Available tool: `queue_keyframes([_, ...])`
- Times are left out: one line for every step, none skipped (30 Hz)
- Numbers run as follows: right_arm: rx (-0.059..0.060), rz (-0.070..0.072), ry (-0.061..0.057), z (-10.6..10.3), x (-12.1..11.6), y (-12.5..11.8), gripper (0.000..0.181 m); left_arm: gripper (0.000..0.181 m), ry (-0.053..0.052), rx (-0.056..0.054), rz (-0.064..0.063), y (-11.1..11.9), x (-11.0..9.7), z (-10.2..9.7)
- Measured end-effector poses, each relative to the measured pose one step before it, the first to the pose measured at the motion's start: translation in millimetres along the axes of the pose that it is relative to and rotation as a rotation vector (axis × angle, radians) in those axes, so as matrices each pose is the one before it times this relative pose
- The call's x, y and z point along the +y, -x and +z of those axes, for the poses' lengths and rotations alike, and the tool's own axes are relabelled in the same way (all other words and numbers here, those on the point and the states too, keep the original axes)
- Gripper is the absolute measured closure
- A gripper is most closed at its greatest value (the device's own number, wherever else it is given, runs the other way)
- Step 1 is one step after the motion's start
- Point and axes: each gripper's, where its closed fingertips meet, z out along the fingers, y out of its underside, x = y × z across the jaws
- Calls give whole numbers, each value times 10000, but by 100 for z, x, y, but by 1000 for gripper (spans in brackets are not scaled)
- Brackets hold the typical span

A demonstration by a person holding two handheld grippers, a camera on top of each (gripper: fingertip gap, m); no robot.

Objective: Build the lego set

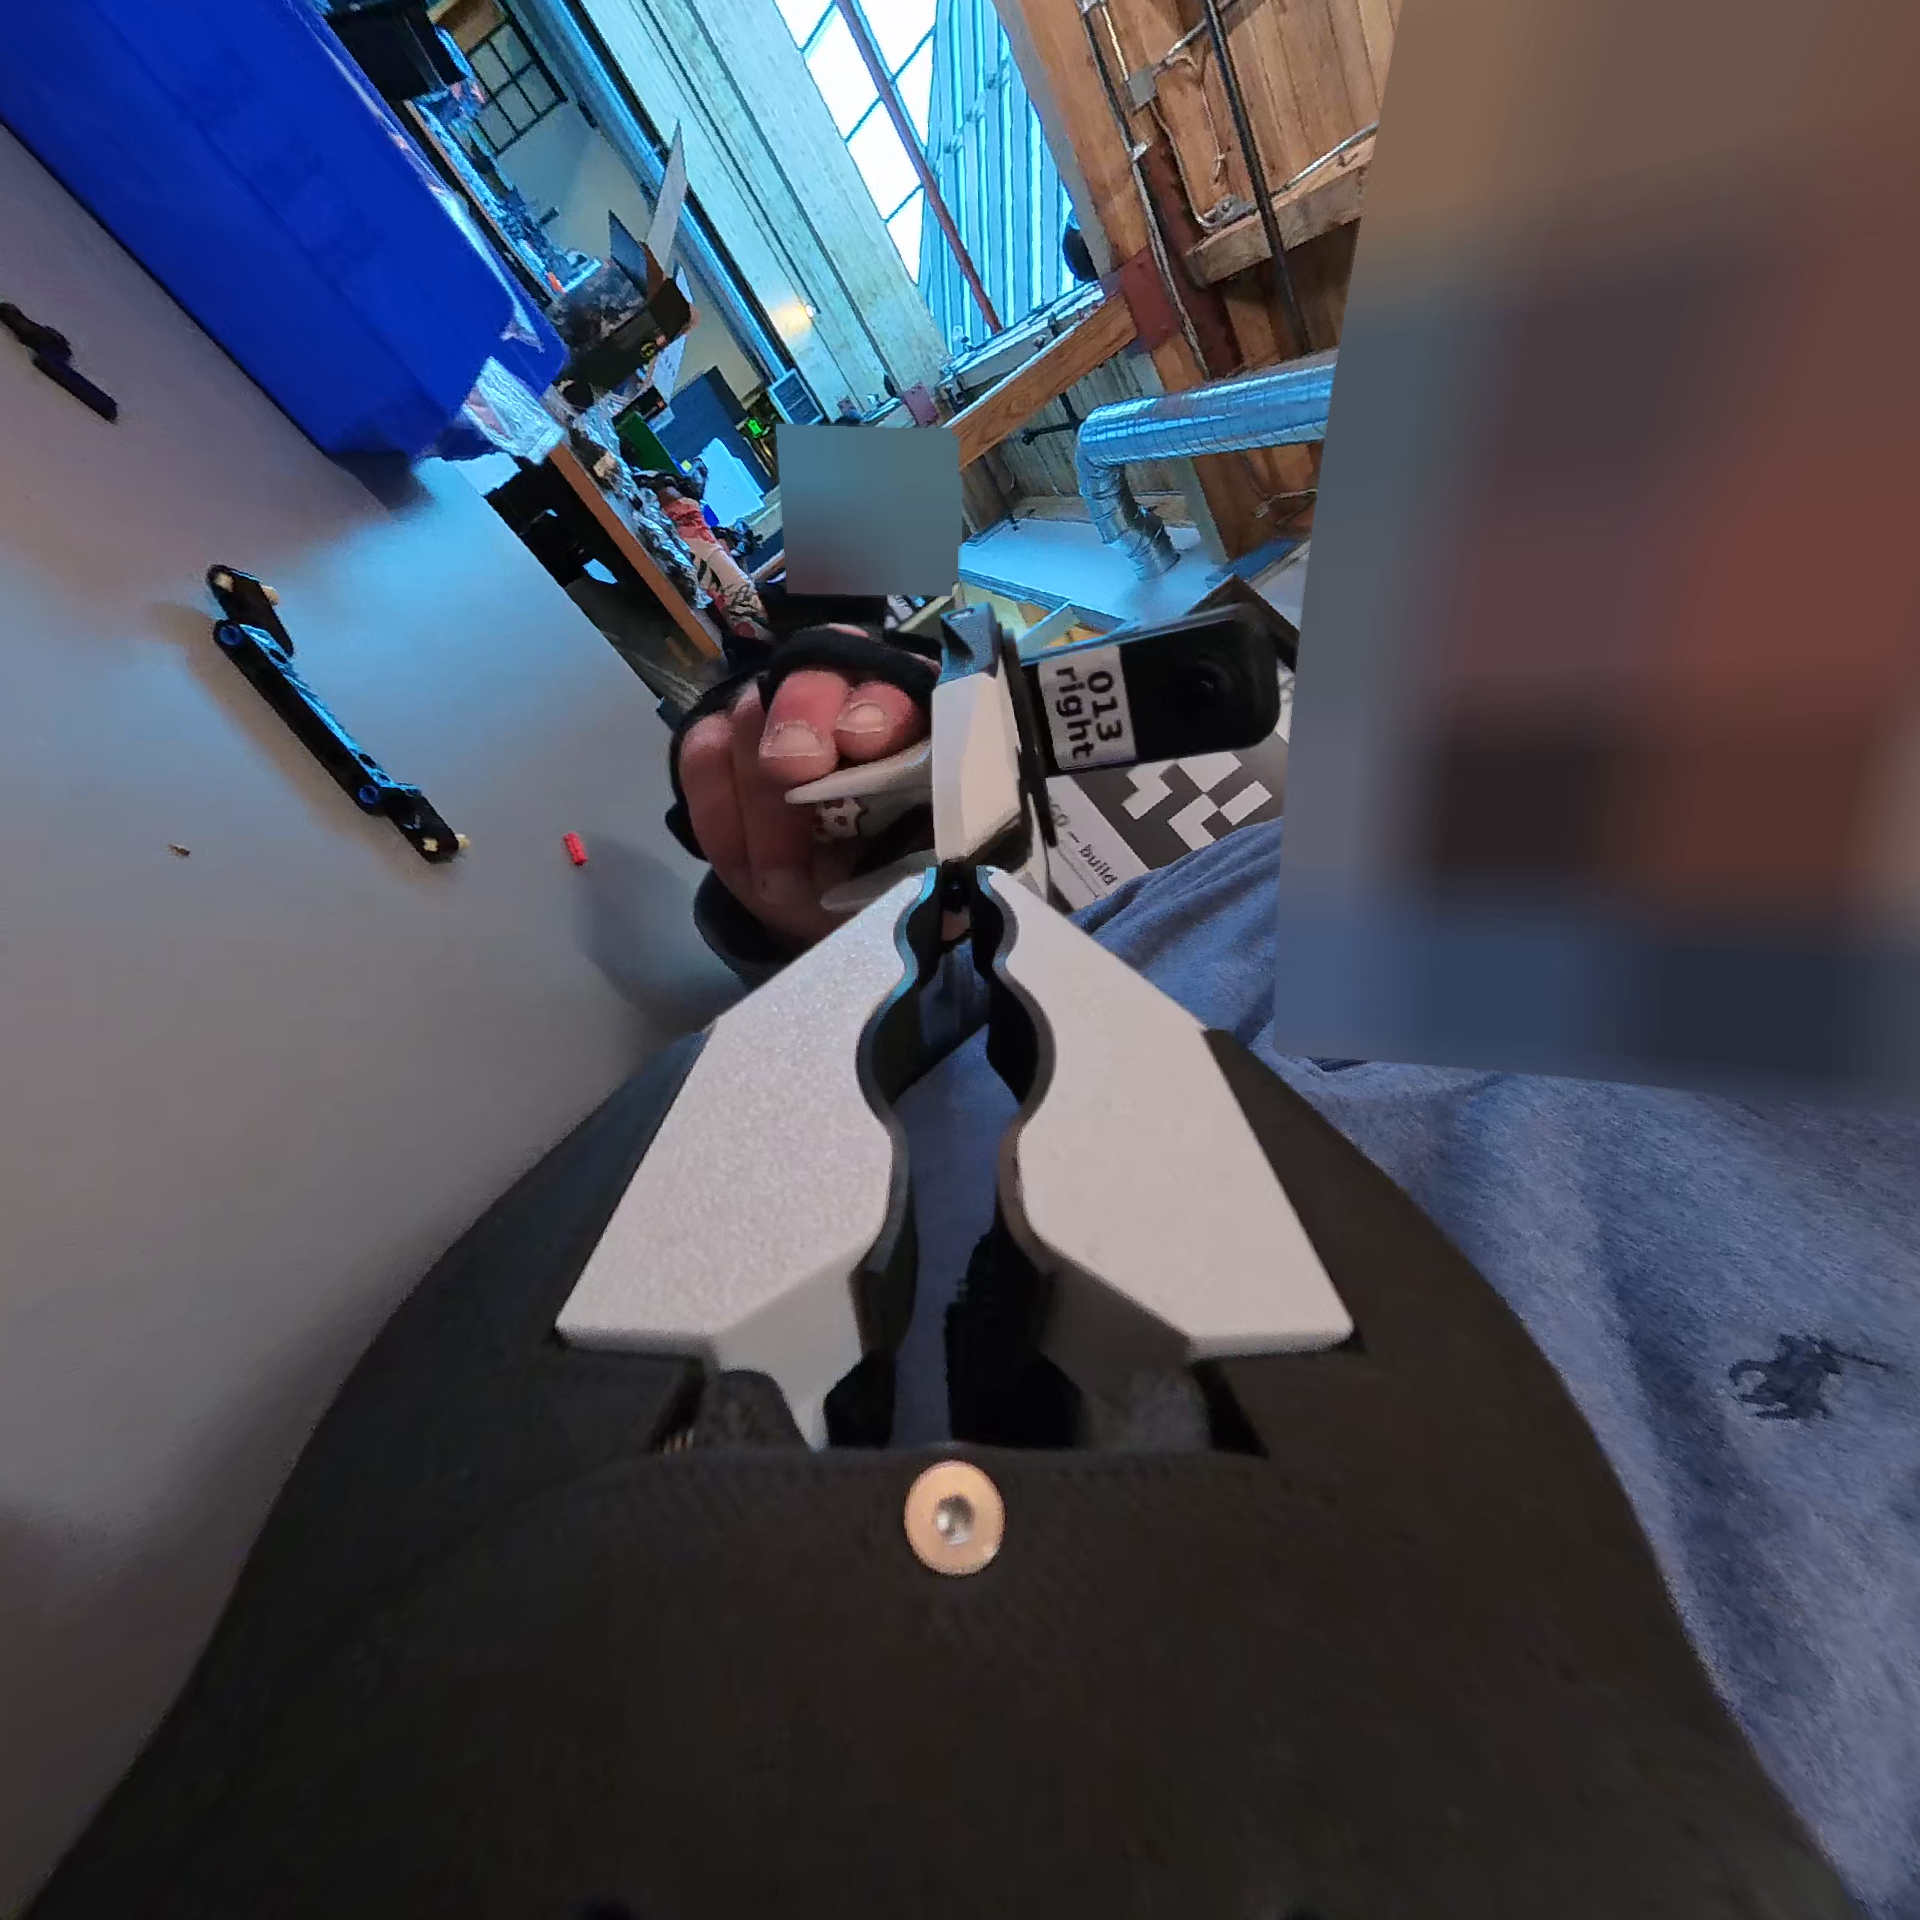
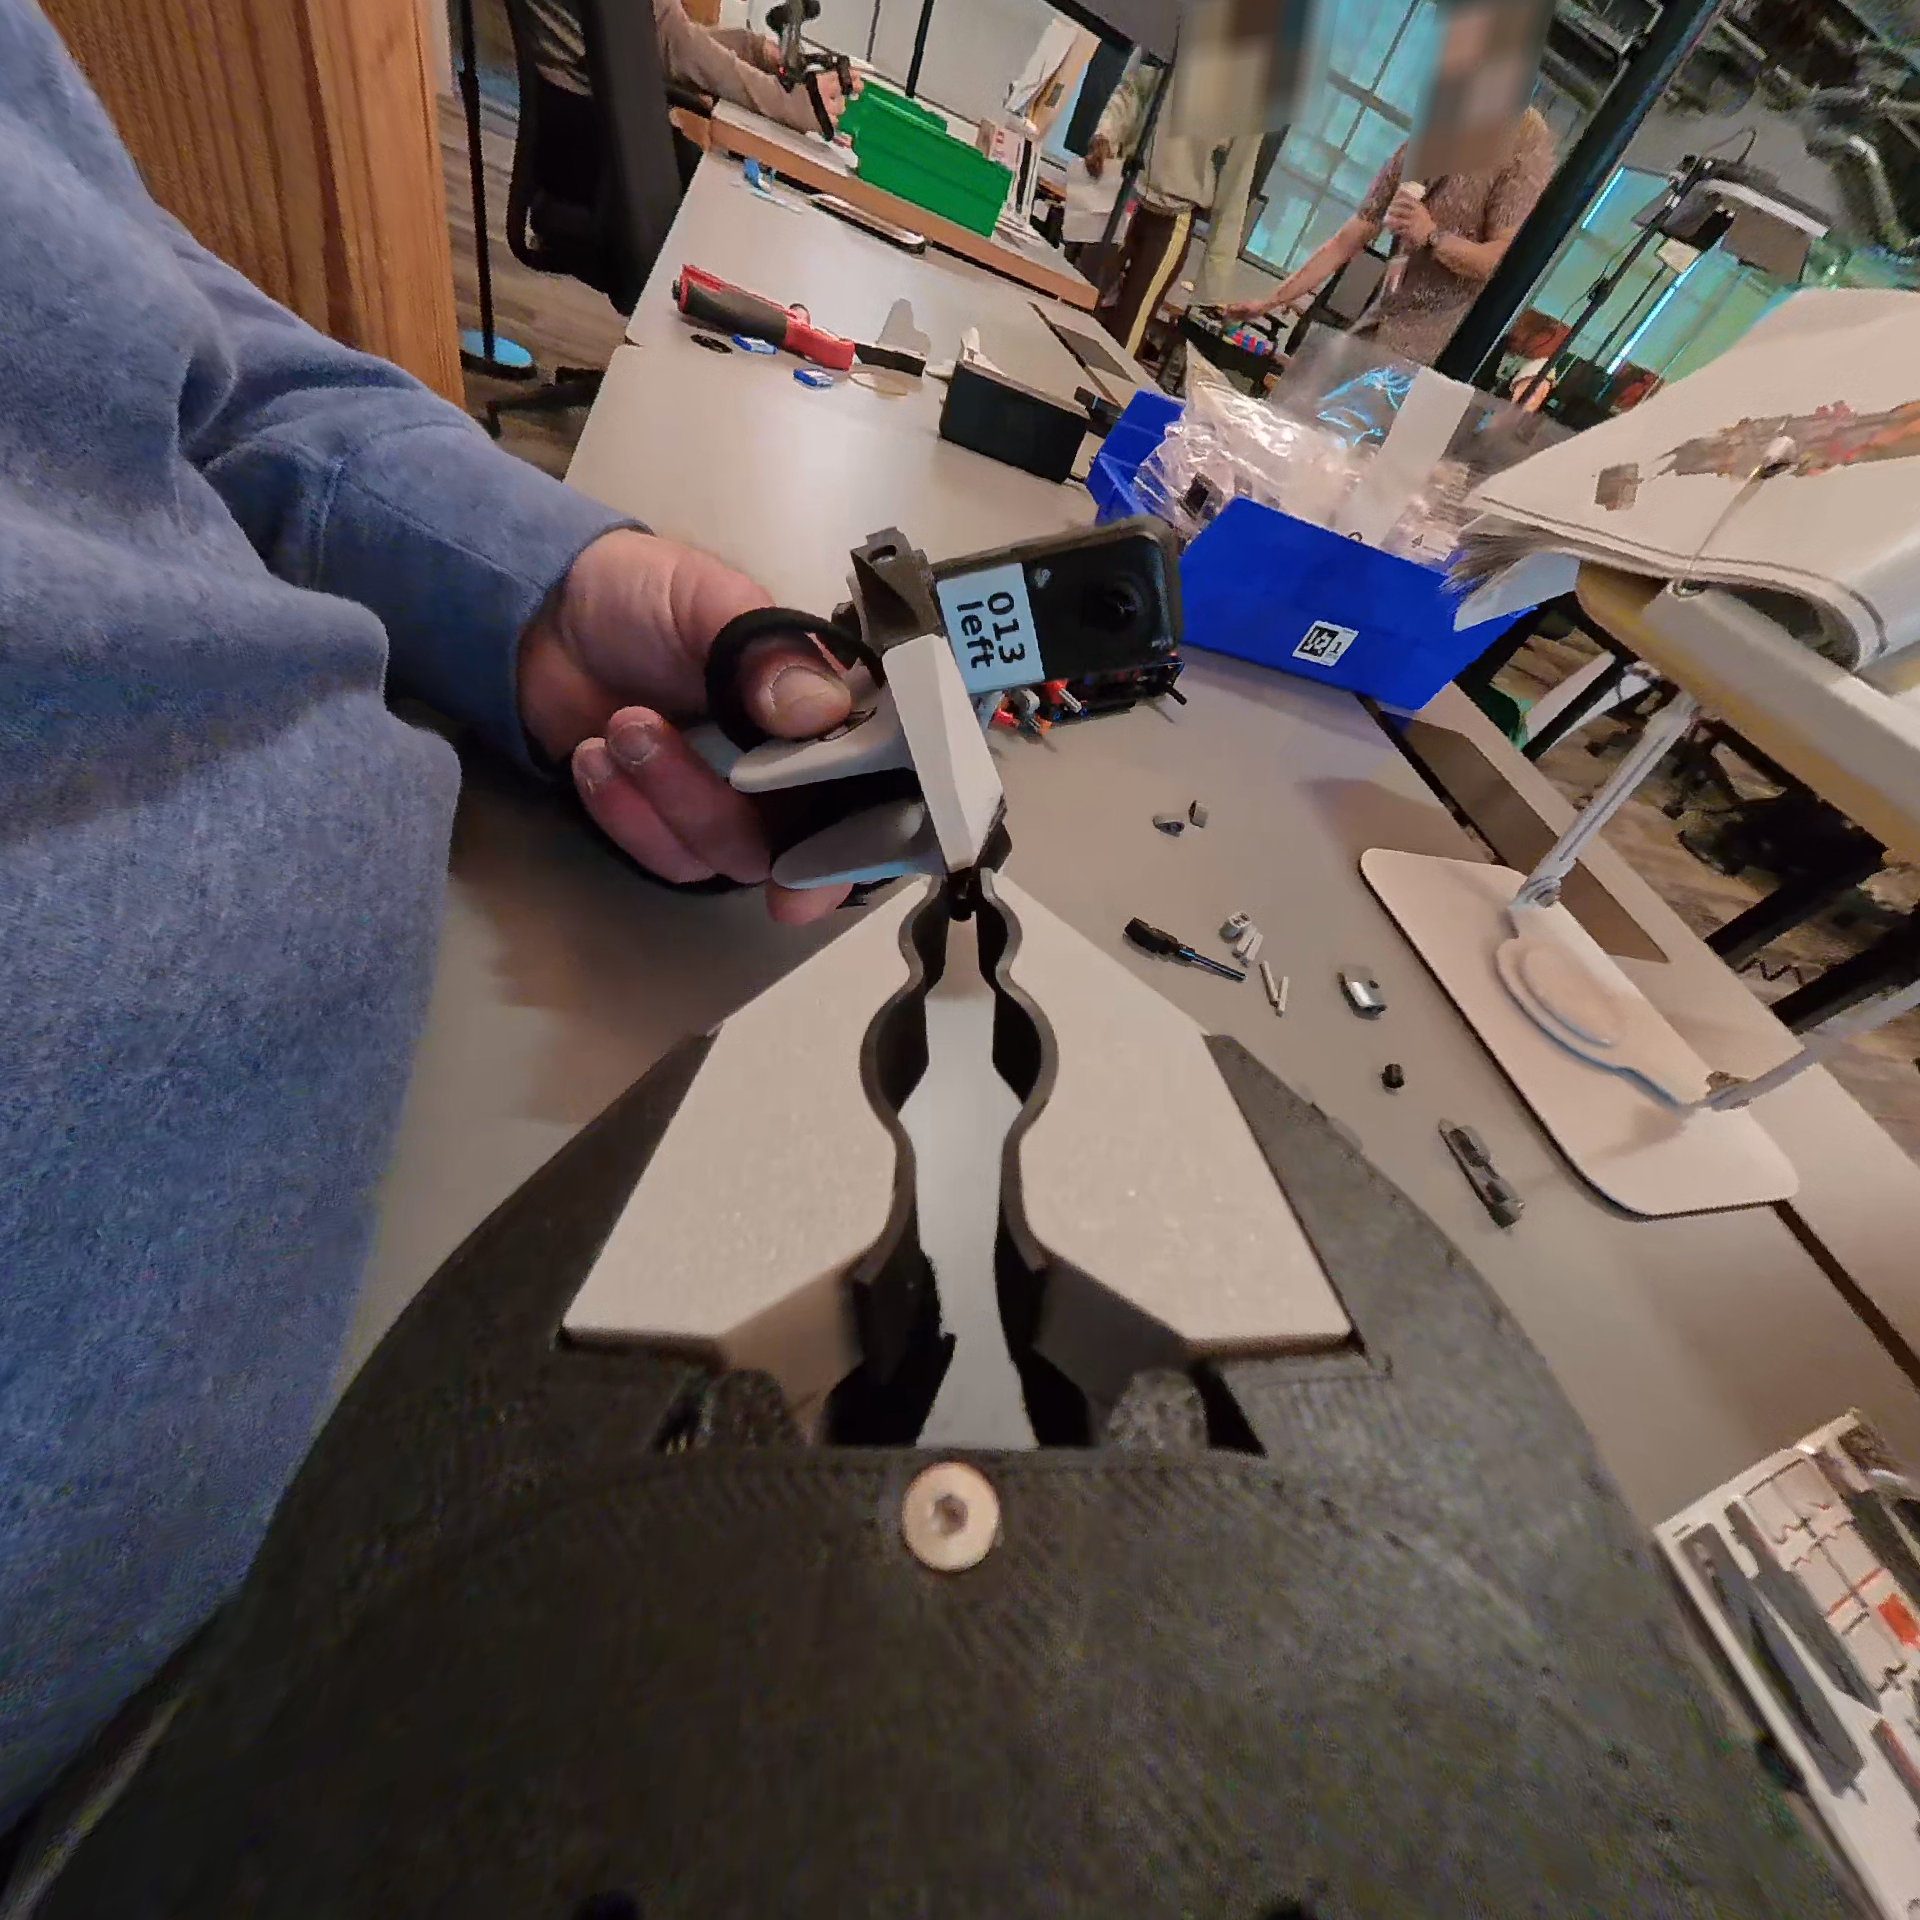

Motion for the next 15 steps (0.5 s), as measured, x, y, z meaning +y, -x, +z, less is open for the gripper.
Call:
queue_keyframes([27, -222, 21, -36, -78, 45, 179, 179, 5, 158, -123, -122, 17, 20])
queue_keyframes([37, -263, 75, -15, 15, 39, 178, 179, 6, 124, -102, -106, 27, 42])
queue_keyframes([31, -278, 116, -9, 84, 43, 178, 179, 17, 112, -91, -104, 55, 64])
queue_keyframes([29, -299, 94, -18, 70, 63, 178, 179, 74, 98, -88, -106, 127, 82])
queue_keyframes([23, -252, 62, -40, -16, 53, 178, 178, 28, 23, -48, 12, 63, 33])
queue_keyframes([16, -130, 33, -21, -35, -10, 178, 179, 2, 48, -76, -27, 8, 32])
queue_keyframes([28, -48, 22, 26, -27, -35, 178, 179, -48, 36, -100, -11, -62, 10])
queue_keyframes([22, -58, 1, -2, -33, -10, 178, 179, -26, 13, -23, -18, -42, -15])
queue_keyframes([4, -10, -39, -31, -87, -9, 178, 179, 5, 25, 24, -54, 23, 21])
queue_keyframes([19, 85, -80, -43, -140, -54, 178, 179, -43, 77, -46, -128, -51, 45])
queue_keyframes([30, 81, -88, -35, -103, -57, 178, 179, -64, 81, -57, -94, -89, 41])
queue_keyframes([11, 21, -46, -33, -31, -7, 178, 179, -3, 43, -26, -53, 8, 56])
queue_keyframes([13, 6, 22, -20, 50, -3, 178, 179, 3, -20, -27, 64, 5, 17])
queue_keyframes([40, 5, 6, -3, -7, -4, 178, 179, -3, 21, -33, 24, 4, -7])
queue_keyframes([16, 45, -1, -2, -10, 4, 179, 179, -35, 75, -76, -53, -35, 6])
